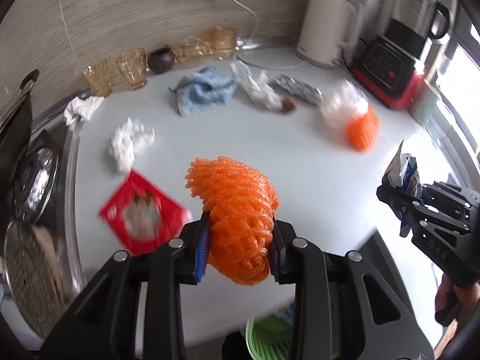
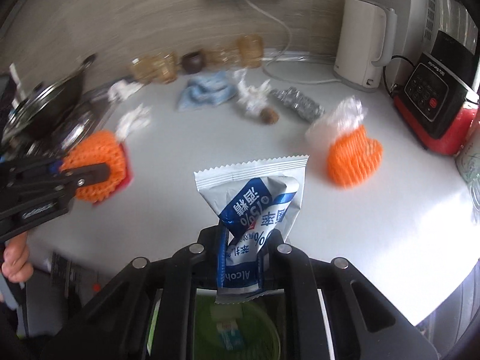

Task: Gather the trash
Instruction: 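Release the packet and the orange net into the green basket with both grippers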

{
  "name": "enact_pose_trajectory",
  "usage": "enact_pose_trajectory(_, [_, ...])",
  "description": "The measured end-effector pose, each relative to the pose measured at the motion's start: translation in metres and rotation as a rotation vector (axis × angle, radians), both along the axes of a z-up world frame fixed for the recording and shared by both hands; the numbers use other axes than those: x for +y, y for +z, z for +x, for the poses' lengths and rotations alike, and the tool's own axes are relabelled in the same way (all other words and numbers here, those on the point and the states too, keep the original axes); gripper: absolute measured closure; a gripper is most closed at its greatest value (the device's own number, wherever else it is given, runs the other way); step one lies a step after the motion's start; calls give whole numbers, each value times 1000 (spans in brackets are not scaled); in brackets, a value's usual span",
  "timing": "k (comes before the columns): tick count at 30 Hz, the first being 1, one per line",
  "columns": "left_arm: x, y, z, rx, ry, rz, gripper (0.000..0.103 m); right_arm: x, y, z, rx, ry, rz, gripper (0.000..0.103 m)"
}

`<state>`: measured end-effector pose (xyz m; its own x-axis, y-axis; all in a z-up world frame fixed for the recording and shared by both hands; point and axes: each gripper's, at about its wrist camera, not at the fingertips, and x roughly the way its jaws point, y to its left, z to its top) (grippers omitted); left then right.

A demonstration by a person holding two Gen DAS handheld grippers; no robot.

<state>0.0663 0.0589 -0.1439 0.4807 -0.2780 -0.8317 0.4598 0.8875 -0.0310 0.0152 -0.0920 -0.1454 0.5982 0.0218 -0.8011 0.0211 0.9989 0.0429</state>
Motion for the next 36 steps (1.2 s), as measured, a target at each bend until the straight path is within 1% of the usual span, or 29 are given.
enact_pose_trajectory(4, [-1,-2,-53,31,-7,10,71,6,-7,-44,44,60,21,87])
enact_pose_trajectory(7, [0,-7,-78,82,-10,-1,71,8,-17,-71,80,108,53,87])
enact_pose_trajectory(9, [1,-10,-95,99,-1,-2,71,12,-23,-85,104,147,49,87])
enact_pose_trajectory(11, [0,-10,-108,103,14,0,71,15,-28,-97,117,190,25,87])
enact_pose_trajectory(16, [-3,-7,-136,91,70,-12,71,22,-32,-118,129,285,7,87])
enact_pose_trajectory(21, [-7,-4,-153,72,106,-4,70,25,-35,-128,124,356,7,87])
enact_pose_trajectory(24, [-9,-4,-159,72,112,-4,70,28,-46,-131,142,391,21,84])
enact_pose_trajectory(25, [-9,-5,-160,74,113,-1,70,31,-53,-131,157,404,14,83])
enact_pose_trajectory(27, [-9,-6,-162,76,117,8,70,36,-68,-129,198,425,-6,68])
enact_pose_trajectory(28, [-9,-7,-163,77,117,14,70,38,-76,-127,217,433,-16,62])
enact_pose_trajectory(30, [-9,-10,-164,79,110,9,70,37,-83,-126,234,424,-26,39])
enact_pose_trajectory(32, [-9,-14,-164,87,104,4,69,34,-83,-124,230,413,-6,35])
enact_pose_trajectory(33, [-9,-15,-164,90,102,1,69,32,-82,-124,226,407,2,31])
enact_pose_trajectory(35, [-10,-20,-163,101,99,2,69,29,-76,-125,210,394,3,25])
enact_pose_trajectory(36, [-11,-22,-163,105,97,3,69,28,-73,-125,200,388,2,24])
